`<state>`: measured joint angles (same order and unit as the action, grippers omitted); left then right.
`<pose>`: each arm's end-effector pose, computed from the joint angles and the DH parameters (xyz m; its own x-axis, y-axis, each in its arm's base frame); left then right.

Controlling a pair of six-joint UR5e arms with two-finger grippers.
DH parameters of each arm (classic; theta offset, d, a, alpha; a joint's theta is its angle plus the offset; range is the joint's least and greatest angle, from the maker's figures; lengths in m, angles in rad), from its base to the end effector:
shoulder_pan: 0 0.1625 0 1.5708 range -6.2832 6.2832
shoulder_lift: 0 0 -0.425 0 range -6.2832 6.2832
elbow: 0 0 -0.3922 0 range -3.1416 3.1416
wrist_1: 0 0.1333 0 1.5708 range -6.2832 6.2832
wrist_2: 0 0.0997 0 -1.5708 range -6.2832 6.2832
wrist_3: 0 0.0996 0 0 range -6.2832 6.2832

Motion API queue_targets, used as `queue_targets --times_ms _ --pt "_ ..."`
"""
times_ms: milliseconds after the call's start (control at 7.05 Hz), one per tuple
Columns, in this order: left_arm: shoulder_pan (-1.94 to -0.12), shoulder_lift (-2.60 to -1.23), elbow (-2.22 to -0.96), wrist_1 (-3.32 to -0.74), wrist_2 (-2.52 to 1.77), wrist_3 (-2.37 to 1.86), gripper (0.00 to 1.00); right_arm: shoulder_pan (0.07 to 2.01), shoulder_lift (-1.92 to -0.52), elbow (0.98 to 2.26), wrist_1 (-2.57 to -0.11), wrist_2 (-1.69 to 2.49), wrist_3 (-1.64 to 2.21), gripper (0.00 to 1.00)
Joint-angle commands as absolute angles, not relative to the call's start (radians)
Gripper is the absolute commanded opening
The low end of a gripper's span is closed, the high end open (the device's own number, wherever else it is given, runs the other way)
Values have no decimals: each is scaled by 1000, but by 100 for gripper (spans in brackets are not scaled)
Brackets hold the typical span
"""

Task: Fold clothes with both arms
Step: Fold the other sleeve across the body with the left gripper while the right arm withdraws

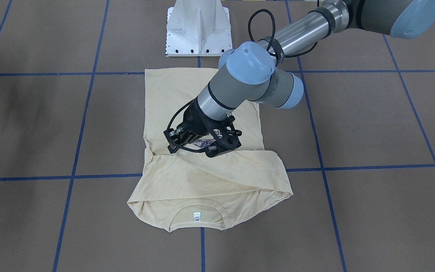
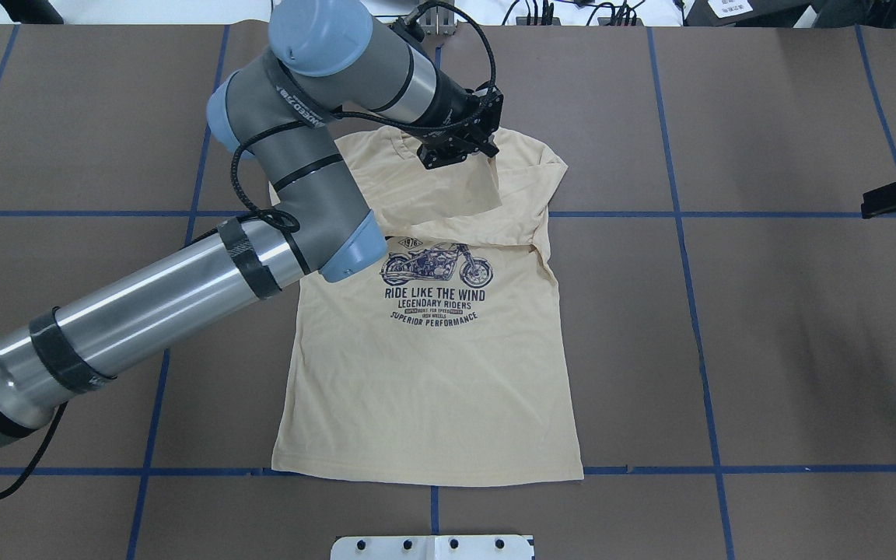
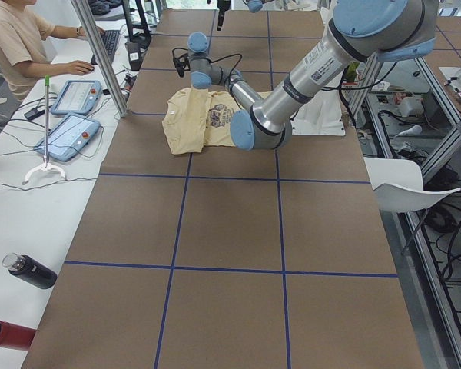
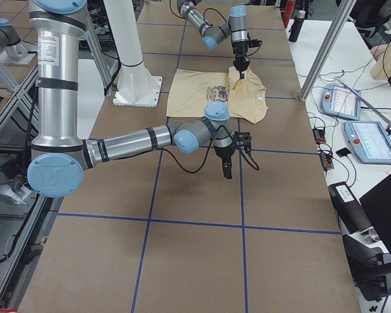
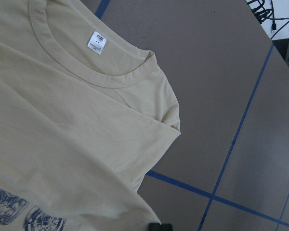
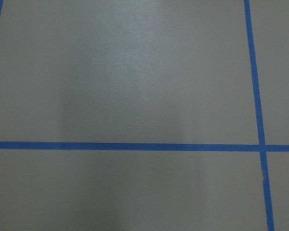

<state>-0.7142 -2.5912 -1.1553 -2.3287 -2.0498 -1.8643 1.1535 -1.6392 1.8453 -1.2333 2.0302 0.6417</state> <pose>0.5411 -0.5848 0.0824 0.0798 -0.4089 -0.9091 0.2754 0.8855 -0.3742 -0.1156 -0.4807 0.5311 0.7896 0.0094 0.6136 -0.1569 0.9697 0.1872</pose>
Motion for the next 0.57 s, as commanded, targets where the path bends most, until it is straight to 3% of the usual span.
queue_targets --times_ms 0,284,425 --pt "-686 -2724 -986 -2357 -1920 -1884 0 1164 -1654 1841 -1233 2058 627 100" --pt "-652 -2761 -883 -2460 -1834 -1898 0 1163 -1654 1829 -1233 2063 629 100" --pt "-635 -2770 -841 -2509 -1788 -1901 10 1163 -1660 1827 -1233 2088 629 100"
